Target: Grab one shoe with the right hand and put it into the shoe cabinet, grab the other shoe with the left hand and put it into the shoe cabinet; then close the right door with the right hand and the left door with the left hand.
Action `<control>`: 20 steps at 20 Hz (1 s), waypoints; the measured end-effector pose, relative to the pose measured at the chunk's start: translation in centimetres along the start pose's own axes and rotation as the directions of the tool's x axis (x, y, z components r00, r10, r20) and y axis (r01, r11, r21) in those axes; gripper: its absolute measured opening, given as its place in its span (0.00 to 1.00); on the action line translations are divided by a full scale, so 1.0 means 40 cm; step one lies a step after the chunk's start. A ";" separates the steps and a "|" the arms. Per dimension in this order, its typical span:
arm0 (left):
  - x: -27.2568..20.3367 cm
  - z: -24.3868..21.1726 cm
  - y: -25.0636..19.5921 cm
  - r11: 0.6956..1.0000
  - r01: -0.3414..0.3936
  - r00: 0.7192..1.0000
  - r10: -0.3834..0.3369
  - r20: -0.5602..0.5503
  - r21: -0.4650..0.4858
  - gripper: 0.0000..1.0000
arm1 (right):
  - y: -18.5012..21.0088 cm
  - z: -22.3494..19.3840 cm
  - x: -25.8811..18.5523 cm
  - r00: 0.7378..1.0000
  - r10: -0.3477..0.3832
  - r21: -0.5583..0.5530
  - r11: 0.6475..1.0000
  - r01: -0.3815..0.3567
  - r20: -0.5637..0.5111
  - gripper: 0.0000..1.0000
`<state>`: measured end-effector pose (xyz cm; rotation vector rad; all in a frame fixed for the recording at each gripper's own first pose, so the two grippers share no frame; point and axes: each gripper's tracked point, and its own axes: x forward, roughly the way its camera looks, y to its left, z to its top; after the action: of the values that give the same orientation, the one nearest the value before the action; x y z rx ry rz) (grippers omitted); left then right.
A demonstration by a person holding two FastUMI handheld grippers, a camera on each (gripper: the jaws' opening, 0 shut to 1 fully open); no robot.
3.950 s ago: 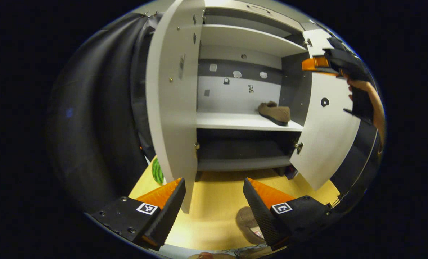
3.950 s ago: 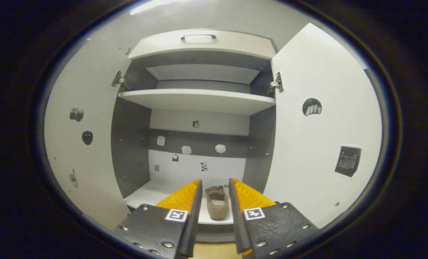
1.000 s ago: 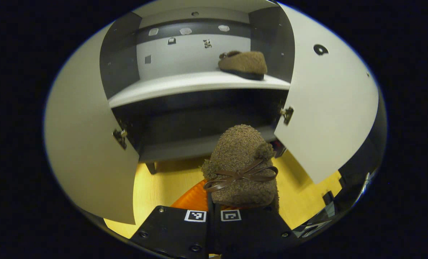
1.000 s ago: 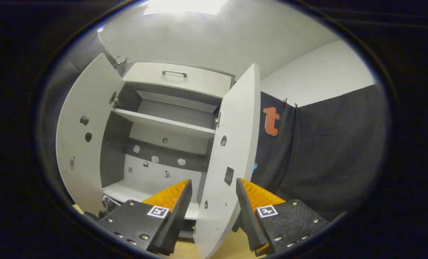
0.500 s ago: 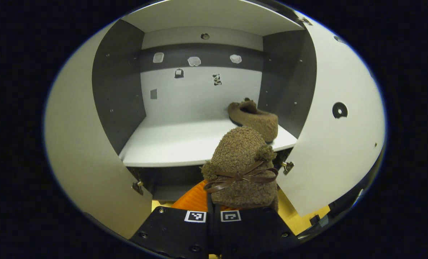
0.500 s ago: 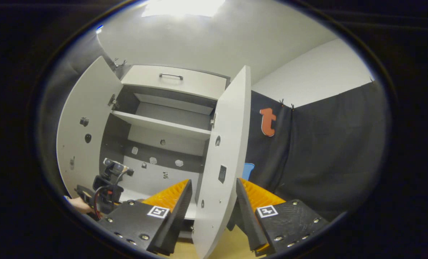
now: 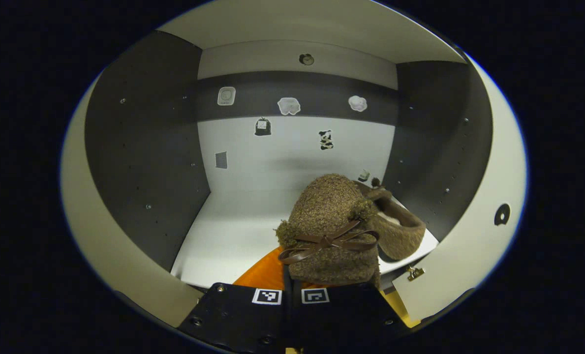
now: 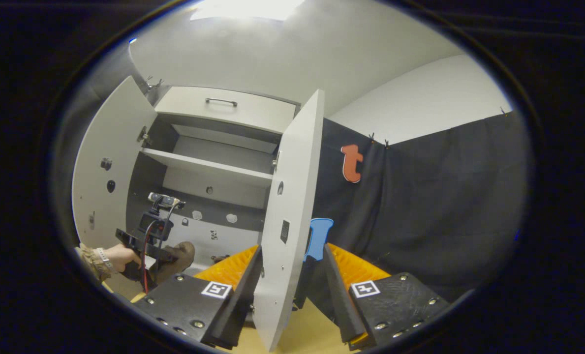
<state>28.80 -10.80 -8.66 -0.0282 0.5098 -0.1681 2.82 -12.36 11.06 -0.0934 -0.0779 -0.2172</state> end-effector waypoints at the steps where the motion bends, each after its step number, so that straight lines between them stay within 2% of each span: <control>1: 0.019 0.015 0.006 1.000 -0.009 1.000 0.009 -0.002 -0.010 0.01 | -0.005 0.002 -0.003 1.000 -0.006 0.001 1.000 0.006 -0.001 0.74; 8: 0.155 0.074 0.048 0.997 -0.067 0.997 0.066 -0.043 -0.026 0.02 | -0.048 -0.007 -0.019 0.998 -0.062 -0.014 0.998 0.062 -0.020 0.74; 12: 0.218 0.065 0.085 0.994 -0.111 0.990 0.111 -0.084 0.012 0.00 | -0.090 -0.019 -0.026 0.994 -0.104 -0.033 0.994 0.103 -0.037 0.74; 13: 0.229 0.061 0.088 0.994 -0.112 0.989 0.113 -0.094 0.013 0.02 | -0.103 -0.023 -0.029 0.993 -0.114 -0.040 0.993 0.112 -0.041 0.74; 16: 0.256 0.047 0.094 0.993 -0.118 0.986 0.119 -0.118 0.012 0.00 | -0.117 -0.033 -0.023 0.989 -0.133 -0.040 0.991 0.131 -0.057 0.75; 20: 0.270 0.044 0.092 0.990 -0.127 0.981 0.135 -0.136 0.065 0.01 | -0.125 -0.050 -0.017 0.987 -0.142 -0.035 0.990 0.140 -0.074 0.74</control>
<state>39.51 -9.02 -12.60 0.0724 0.6451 -0.0551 1.19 -17.26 9.42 -0.1093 -0.0053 -0.3633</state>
